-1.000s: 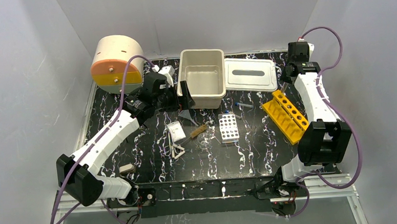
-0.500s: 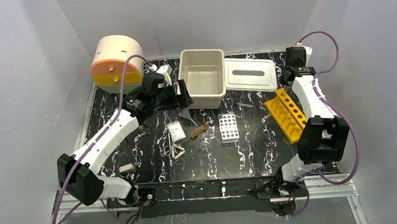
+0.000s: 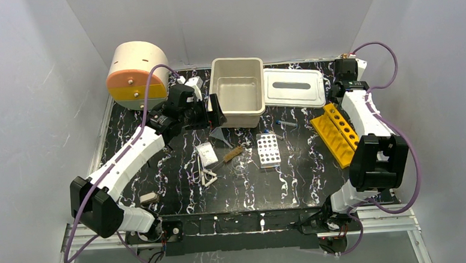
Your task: Organize the chemistry lab equipment
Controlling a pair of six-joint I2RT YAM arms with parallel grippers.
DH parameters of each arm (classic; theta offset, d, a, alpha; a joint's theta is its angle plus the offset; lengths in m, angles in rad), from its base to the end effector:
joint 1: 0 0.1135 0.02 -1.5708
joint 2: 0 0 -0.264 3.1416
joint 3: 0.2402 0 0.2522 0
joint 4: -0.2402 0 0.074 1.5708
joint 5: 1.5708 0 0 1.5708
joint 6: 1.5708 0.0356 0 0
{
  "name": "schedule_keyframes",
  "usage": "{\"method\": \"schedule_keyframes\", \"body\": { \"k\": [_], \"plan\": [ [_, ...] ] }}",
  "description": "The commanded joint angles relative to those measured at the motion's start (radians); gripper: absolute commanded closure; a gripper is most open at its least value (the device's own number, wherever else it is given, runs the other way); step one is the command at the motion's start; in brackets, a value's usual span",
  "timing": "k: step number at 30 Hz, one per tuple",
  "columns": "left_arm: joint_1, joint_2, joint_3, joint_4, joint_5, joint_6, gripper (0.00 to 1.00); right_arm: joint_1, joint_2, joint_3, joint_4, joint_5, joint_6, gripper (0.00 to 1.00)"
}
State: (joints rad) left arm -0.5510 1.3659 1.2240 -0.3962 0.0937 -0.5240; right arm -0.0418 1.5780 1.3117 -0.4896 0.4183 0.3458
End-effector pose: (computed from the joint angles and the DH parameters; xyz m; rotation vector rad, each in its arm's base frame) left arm 0.2634 -0.1658 0.3406 0.0881 2.1937 -0.7263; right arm 0.3506 -0.0291 0.2978 0.6383 2.1773 -0.3264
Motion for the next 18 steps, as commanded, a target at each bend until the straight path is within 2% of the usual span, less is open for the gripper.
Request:
{"method": "schedule_keyframes", "body": {
  "k": [1,12,16,18],
  "plan": [
    [0.009,-0.008,0.037,0.015,0.011,0.01,0.02,-0.01,0.001,-0.004,0.043,0.014,0.033,0.75],
    [0.014,-0.009,0.041,0.016,0.012,0.014,0.02,-0.012,0.043,0.019,-0.01,0.066,0.045,0.69],
    [0.015,-0.008,0.043,0.016,0.013,0.016,0.02,-0.012,0.049,0.022,-0.008,0.068,0.039,0.64],
    [0.016,-0.009,0.044,0.014,0.014,0.017,0.02,-0.012,0.046,0.029,-0.009,0.054,0.035,0.57]
  ]
}}
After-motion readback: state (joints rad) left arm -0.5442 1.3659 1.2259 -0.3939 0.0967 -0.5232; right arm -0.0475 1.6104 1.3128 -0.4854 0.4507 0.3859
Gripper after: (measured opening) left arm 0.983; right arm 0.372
